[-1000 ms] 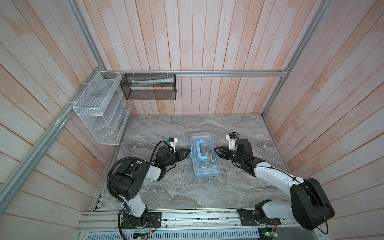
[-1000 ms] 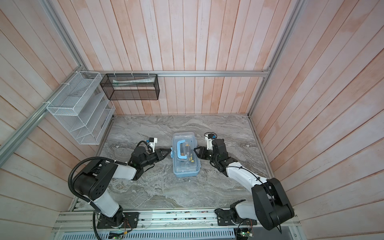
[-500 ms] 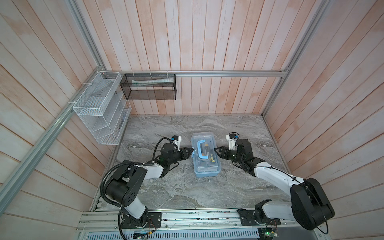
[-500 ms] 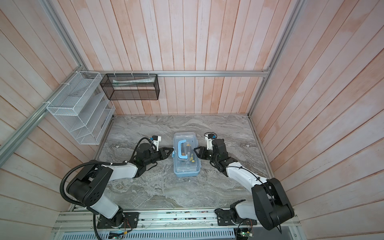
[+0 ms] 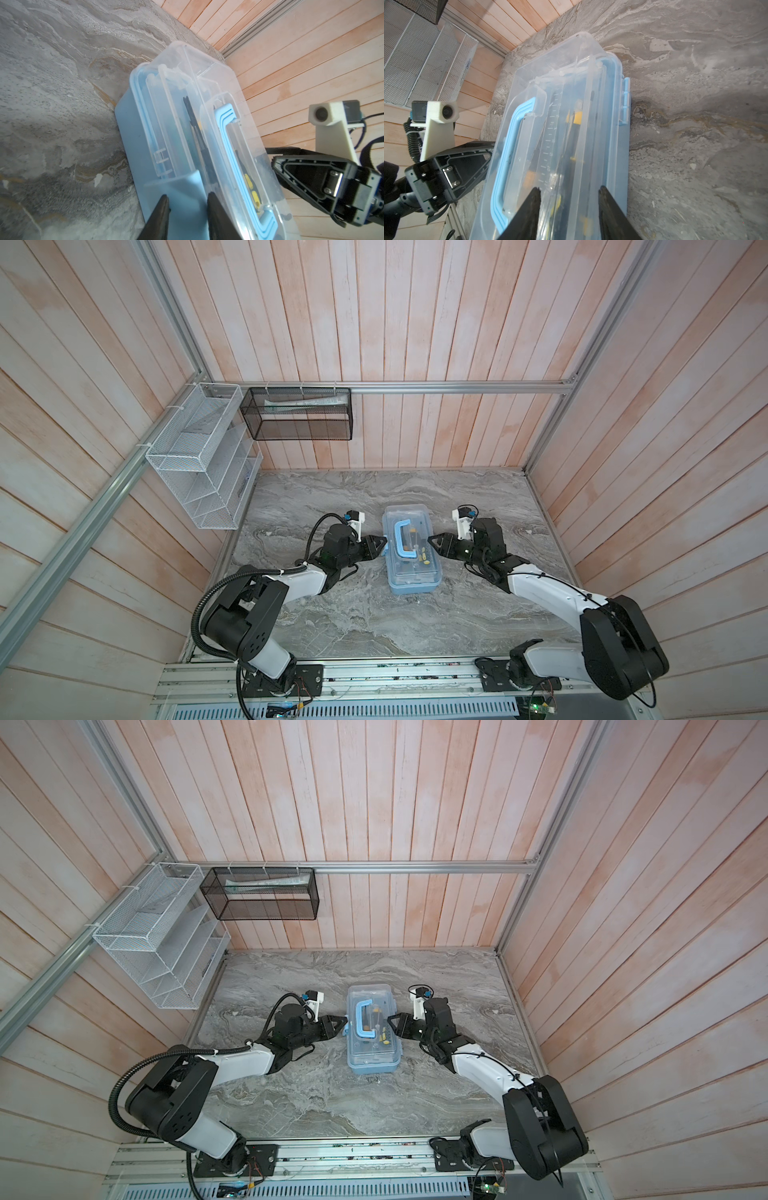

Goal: Pack the tool kit

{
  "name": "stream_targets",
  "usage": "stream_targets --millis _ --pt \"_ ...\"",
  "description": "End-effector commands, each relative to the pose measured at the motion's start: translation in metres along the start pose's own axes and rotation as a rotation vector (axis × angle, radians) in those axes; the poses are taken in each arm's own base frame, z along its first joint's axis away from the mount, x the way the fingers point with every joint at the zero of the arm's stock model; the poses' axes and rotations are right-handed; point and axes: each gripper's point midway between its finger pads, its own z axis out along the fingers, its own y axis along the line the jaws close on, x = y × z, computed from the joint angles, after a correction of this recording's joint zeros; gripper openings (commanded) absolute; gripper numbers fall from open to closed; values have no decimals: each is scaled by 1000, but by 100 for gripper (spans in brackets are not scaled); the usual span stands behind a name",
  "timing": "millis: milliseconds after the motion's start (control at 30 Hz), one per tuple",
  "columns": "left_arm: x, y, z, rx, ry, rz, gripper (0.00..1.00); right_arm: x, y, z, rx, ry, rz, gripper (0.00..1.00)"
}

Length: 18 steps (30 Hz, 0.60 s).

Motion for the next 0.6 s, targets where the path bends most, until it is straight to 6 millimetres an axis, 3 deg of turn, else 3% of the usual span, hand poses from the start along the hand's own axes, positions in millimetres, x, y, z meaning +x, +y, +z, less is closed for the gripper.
stream_targets --millis 0,567 --pt "-7 -9 0 11 -9 30 33 -7 9 5 -20 -8 -21 45" --pt "2 -7 6 34 21 4 27 2 8 14 -38 24 -16 44"
